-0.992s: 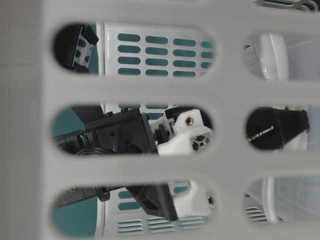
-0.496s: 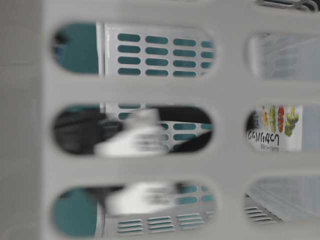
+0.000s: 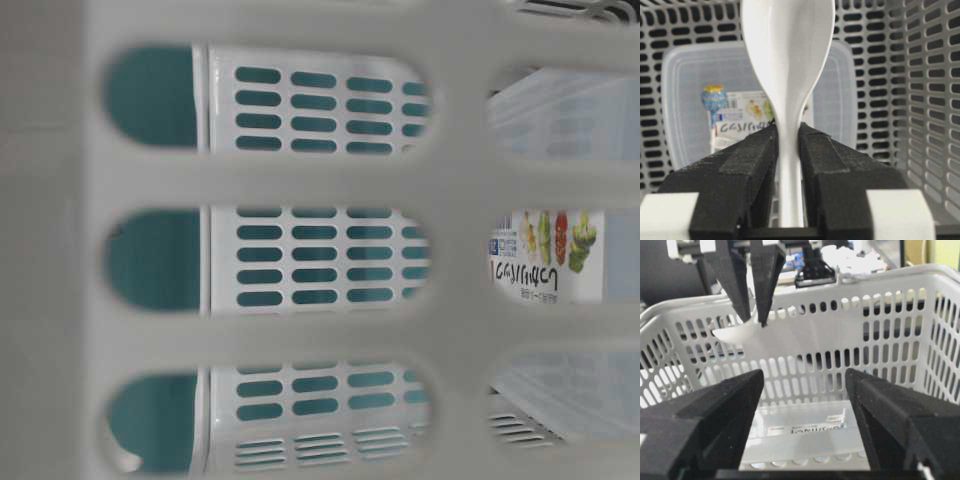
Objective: Pick up the chinese spoon from the shopping basket with the left arm.
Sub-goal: 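Close the left gripper on the white spoon's handle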
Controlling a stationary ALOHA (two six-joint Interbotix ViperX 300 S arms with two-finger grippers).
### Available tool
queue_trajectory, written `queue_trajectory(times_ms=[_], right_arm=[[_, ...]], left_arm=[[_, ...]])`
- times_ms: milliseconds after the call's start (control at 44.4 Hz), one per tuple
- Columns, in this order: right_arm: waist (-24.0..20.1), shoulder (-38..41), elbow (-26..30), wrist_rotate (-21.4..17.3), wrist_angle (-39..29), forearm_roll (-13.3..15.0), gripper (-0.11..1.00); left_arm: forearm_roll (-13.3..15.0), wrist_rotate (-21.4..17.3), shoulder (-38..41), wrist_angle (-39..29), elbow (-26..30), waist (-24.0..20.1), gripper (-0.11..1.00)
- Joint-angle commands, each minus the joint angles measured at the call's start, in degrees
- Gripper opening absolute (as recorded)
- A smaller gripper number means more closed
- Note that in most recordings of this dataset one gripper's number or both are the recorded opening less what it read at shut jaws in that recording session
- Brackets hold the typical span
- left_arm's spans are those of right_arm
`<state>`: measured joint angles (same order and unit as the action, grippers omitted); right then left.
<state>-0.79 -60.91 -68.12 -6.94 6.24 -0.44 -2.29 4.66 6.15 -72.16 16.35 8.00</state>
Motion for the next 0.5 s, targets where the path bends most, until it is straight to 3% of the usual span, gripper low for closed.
queue_trajectory(times_ms=[0, 474], right_arm=[[-0.09, 0.35, 0.44, -0.09, 0.53, -0.18, 0.65], [-0.18, 0.35, 0.44, -0.09, 0.53, -0.18, 0.65]], left_arm=[[-0.18, -0.09, -1.76, -0.09, 1.58, 0.09, 0.13], [-0.26, -0.18, -2.02, -0.62, 3.43, 0.18, 0.13]])
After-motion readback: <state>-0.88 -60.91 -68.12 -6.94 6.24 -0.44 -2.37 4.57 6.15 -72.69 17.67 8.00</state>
